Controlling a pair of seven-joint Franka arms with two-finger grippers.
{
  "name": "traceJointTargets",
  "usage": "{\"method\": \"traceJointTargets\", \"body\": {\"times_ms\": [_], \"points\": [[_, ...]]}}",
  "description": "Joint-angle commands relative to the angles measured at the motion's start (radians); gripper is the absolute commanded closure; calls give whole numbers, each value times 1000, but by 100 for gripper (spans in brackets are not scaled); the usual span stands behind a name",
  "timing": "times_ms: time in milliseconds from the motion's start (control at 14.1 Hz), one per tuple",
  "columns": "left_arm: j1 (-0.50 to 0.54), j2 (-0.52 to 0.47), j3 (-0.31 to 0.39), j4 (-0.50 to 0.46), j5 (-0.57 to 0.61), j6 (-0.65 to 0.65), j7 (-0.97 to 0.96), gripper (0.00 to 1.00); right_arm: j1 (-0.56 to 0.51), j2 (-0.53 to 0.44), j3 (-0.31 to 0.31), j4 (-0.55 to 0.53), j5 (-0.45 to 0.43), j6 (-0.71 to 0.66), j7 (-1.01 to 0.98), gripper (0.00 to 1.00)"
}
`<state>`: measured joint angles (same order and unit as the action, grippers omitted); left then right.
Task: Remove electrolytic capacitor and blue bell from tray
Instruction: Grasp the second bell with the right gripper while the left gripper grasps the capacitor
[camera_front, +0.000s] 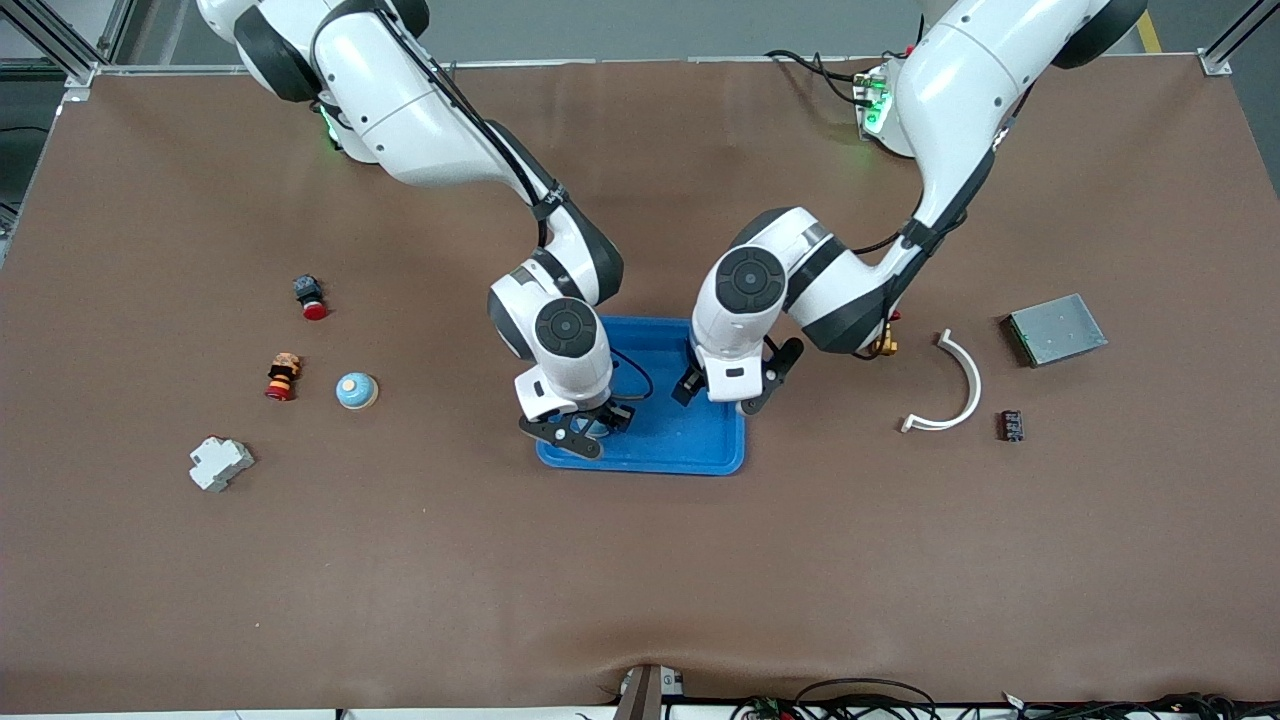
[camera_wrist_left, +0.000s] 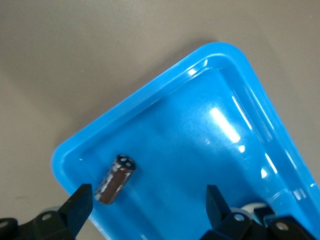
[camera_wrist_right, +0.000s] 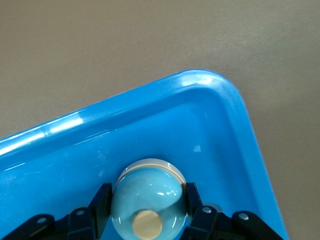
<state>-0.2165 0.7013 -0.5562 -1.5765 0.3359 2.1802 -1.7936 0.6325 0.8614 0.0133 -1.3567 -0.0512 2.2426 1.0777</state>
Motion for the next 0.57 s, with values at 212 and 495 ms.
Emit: {"method": "traceJointTargets", "body": {"times_ms": [212, 495], "points": [[-34, 35, 6, -8, 54, 58, -99, 0, -102, -111, 17, -9, 52, -136, -193, 100], [-31, 27, 6, -92, 83, 99, -101, 0, -230, -194, 14, -53, 90, -238, -482, 100]]}}
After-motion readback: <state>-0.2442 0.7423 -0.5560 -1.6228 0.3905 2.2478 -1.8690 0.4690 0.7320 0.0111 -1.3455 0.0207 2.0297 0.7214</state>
